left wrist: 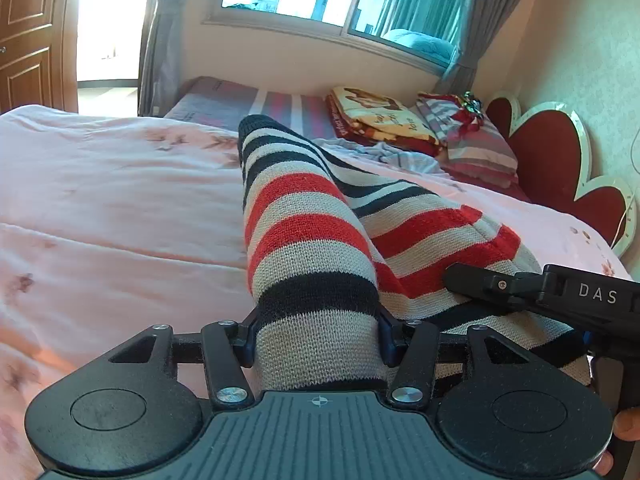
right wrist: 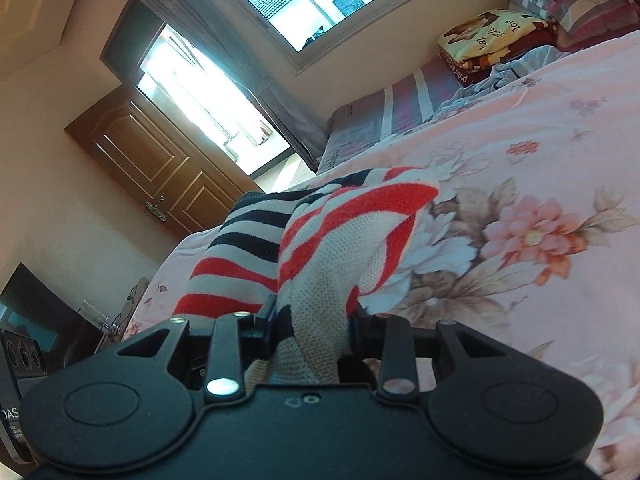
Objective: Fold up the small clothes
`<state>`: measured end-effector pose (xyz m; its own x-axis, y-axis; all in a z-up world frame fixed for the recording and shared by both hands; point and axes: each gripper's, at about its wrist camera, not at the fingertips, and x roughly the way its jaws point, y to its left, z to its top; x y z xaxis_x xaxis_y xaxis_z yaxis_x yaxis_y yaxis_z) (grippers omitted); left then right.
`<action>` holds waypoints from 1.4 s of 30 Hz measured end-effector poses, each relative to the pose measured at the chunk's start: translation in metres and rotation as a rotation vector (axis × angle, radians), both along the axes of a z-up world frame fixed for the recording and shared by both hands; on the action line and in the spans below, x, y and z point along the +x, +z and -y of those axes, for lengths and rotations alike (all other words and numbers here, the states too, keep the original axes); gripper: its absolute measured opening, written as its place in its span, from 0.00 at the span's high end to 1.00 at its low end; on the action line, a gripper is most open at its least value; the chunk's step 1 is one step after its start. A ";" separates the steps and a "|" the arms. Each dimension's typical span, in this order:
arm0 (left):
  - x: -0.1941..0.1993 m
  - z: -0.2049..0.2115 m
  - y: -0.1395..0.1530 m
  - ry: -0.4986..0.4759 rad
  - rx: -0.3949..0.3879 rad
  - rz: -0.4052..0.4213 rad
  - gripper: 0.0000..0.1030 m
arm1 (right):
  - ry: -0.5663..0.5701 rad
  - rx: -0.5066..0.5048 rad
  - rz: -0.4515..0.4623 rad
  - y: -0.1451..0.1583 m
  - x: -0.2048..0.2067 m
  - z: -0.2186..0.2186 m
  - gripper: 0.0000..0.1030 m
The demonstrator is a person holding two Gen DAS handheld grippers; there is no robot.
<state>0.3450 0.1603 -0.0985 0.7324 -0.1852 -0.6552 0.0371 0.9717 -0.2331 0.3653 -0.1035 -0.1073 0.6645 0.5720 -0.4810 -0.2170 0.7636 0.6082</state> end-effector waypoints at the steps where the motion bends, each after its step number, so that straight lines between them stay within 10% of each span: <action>1: 0.002 -0.016 -0.003 0.000 0.001 0.001 0.48 | -0.005 -0.004 0.004 -0.002 0.000 -0.016 0.68; 11: 0.050 -0.146 -0.067 -0.012 -0.016 -0.044 0.48 | -0.030 -0.079 -0.047 -0.048 0.038 -0.142 0.69; 15: 0.042 -0.161 -0.090 -0.017 -0.017 0.002 0.16 | -0.077 -0.137 -0.075 -0.066 0.039 -0.143 0.62; 21: 0.032 -0.166 -0.082 -0.026 0.025 0.027 0.12 | -0.193 -0.174 -0.101 -0.058 0.022 -0.128 0.48; 29: -0.006 -0.154 -0.044 -0.093 0.096 0.147 0.12 | -0.131 -0.352 0.074 -0.006 -0.029 -0.172 0.74; 42: -0.004 -0.145 -0.085 -0.049 0.088 -0.019 0.12 | -0.094 -0.515 0.009 -0.046 -0.028 -0.183 0.88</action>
<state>0.3410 0.3056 -0.1836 0.7109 -0.1615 -0.6845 0.0816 0.9856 -0.1478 0.3376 0.0795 -0.1538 0.7072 0.2003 -0.6781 -0.1368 0.9797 0.1468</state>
